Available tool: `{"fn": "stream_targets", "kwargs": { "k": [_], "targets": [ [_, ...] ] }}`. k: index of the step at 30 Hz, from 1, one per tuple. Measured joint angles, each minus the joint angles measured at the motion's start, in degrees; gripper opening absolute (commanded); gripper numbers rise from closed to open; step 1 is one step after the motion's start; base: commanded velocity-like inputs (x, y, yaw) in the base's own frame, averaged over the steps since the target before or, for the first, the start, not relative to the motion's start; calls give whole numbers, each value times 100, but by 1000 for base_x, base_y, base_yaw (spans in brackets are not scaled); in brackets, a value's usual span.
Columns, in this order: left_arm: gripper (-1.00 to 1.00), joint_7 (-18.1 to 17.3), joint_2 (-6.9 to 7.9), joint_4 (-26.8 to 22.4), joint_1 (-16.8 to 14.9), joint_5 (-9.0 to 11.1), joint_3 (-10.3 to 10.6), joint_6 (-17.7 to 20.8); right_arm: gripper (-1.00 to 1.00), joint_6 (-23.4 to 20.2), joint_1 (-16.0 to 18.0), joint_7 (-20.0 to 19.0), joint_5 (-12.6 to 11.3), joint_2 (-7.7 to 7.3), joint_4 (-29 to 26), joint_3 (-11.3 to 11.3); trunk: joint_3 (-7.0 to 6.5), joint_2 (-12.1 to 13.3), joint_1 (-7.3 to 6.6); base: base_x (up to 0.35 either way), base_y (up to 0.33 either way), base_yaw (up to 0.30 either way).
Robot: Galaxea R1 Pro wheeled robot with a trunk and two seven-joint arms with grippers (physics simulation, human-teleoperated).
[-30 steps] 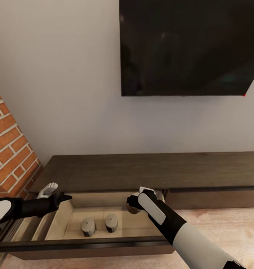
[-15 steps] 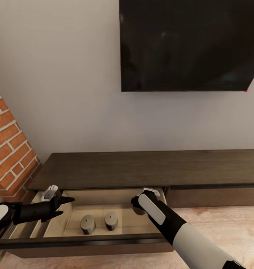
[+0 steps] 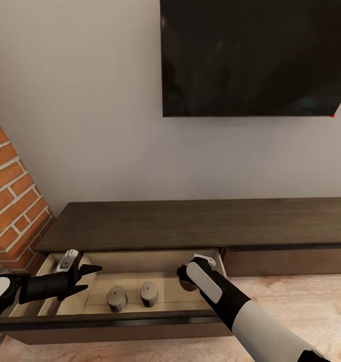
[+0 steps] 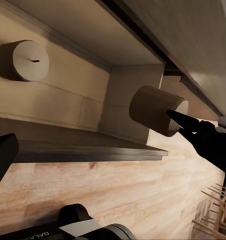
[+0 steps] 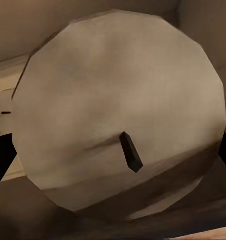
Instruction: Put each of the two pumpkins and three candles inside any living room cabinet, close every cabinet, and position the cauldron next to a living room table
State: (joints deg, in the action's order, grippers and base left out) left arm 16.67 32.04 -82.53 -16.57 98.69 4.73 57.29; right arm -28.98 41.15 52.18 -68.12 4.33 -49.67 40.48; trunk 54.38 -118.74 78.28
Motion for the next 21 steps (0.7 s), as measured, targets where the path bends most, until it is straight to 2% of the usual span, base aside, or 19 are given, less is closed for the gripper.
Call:
{"fn": "stream_targets", "kwargs": {
  "k": [9, 16, 21],
  "targets": [
    [100, -7, 0, -15, 0, 49, 23, 7, -100, 15, 0, -26, 4, 0, -8, 0, 162, -361, 198, 0, 0, 0],
    [100, -417, 0, -15, 60, 44, 60, 7, -100, 17, 0, -34, 6, 0, -11, 0, 287, -642, 352, 0, 0, 0],
    [100, -493, 0, -18, 102, 44, 73, 6, -100, 17, 0, -35, 6, 0, -11, 0, 377, -842, 461, 0, 0, 0]
  ]
}}
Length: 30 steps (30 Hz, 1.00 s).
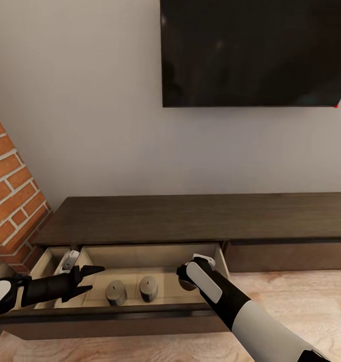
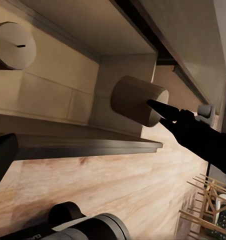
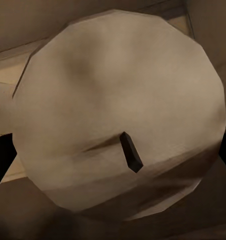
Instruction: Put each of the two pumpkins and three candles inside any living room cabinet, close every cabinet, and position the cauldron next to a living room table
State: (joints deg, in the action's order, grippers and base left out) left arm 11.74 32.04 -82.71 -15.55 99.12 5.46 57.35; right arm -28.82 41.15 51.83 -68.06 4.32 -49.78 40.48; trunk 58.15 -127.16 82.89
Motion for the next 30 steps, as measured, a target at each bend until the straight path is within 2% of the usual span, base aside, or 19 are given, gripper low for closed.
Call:
{"fn": "stream_targets", "kwargs": {
  "k": [16, 30],
  "targets": [
    [100, -7, 0, -5, 4, 0, 1, 0, -100, 0, 0, -9, 0, 8, 0, 16, 287, -642, 352, 0, 0, 0],
    [100, -7, 0, -5, 11, -6, 1, 0, -100, 3, 1, -10, 2, 9, 0, 18, 288, -643, 351, 65, 17, 0]
  ]
}}
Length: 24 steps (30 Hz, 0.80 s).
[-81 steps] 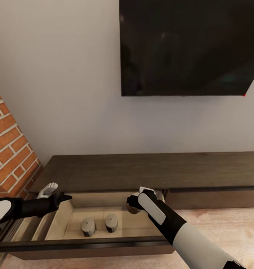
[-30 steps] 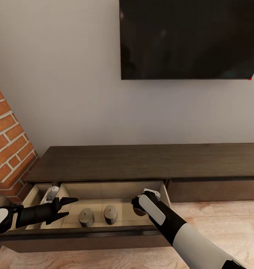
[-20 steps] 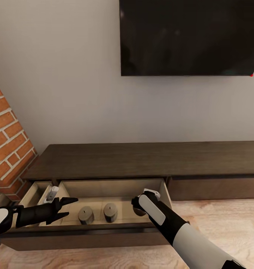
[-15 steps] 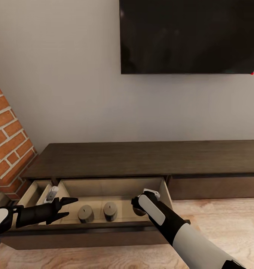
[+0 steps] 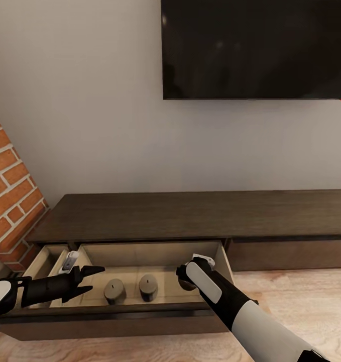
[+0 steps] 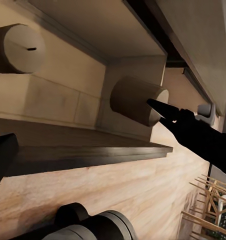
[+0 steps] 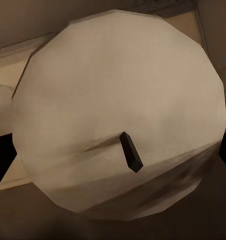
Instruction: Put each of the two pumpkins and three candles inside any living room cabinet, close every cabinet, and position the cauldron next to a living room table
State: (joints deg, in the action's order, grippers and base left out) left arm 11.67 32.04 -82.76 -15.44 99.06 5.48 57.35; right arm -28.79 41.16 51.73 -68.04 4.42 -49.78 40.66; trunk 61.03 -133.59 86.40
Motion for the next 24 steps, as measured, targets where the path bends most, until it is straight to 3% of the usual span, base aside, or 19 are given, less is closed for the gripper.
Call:
{"fn": "stream_targets", "kwargs": {
  "k": [14, 24],
  "targets": [
    [100, 0, 0, -9, 1, 2, 0, -1, -100, -14, 0, 1, -4, -7, 18, -6, 0, 0, 1, 33, 11, 0],
    [100, 0, 0, -147, 6, 2, 0, 0, -100, -32, -1, 0, -11, -2, 27, -9, 179, -399, 220, 0, 0, 0]
  ]
}}
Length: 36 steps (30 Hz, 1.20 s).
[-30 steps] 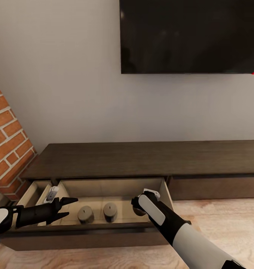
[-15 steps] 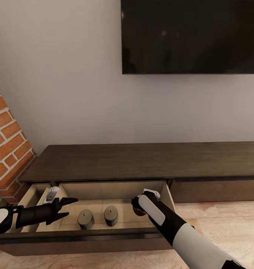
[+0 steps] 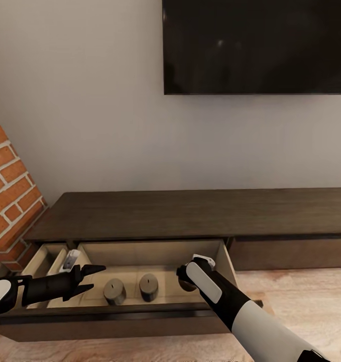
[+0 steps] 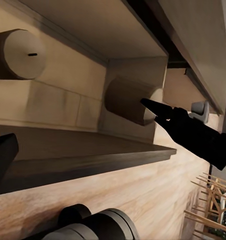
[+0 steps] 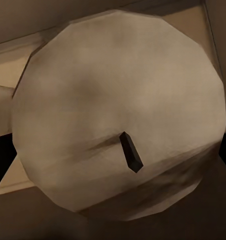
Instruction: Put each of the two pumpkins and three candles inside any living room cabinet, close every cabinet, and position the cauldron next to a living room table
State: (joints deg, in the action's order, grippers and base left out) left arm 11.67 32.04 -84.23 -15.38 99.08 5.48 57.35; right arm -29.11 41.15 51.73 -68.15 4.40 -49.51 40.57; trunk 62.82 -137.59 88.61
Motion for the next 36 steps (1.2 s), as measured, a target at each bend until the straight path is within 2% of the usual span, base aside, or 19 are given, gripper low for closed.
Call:
{"fn": "stream_targets", "kwargs": {
  "k": [12, 36],
  "targets": [
    [100, 0, 0, -20, -2, -5, 0, -4, -100, 2, 0, 0, 0, 2, 9, 5, 215, -481, 264, 0, 0, 0],
    [100, 0, 0, -63, 3, -2, 0, -7, -100, -24, 1, 0, 4, 2, 10, 9, 216, -483, 264, 57, 0, 0]
  ]
}}
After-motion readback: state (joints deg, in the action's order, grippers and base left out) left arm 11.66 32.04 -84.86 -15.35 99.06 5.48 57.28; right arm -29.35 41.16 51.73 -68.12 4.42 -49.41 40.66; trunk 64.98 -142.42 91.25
